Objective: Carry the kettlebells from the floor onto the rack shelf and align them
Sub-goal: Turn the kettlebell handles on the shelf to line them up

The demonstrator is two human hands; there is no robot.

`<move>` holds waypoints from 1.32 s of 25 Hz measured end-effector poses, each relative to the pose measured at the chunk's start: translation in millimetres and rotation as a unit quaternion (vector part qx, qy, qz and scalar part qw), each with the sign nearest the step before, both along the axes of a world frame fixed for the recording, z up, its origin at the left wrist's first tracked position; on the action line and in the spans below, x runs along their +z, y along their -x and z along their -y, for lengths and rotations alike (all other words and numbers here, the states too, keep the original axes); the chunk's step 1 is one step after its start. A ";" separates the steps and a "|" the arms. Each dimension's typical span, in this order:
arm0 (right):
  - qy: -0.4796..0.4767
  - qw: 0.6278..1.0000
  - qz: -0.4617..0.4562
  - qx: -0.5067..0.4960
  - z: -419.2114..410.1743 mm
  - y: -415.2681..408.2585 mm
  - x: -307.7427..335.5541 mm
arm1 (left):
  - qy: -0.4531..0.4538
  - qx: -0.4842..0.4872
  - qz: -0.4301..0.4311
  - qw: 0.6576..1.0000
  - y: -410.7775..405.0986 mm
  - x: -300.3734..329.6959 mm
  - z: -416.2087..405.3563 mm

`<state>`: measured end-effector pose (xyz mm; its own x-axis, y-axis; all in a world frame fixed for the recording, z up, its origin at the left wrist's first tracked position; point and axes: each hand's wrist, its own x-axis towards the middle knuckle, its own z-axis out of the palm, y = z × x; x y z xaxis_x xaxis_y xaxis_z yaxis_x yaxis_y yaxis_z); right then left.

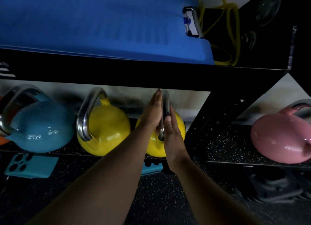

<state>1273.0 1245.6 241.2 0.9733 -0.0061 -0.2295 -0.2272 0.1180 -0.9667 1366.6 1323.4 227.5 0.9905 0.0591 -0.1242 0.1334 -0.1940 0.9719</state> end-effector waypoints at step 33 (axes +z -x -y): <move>0.583 0.779 0.187 0.135 71.2 -25.9 58.7 | -0.457 -0.114 0.227 0.852 36.7 62.5 -22.4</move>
<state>1299.0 1174.4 299.9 0.9727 0.2186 0.0776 0.2315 -0.8937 -0.3844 1329.9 1345.8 290.0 0.9229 -0.2744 0.2703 -0.3585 -0.8684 0.3425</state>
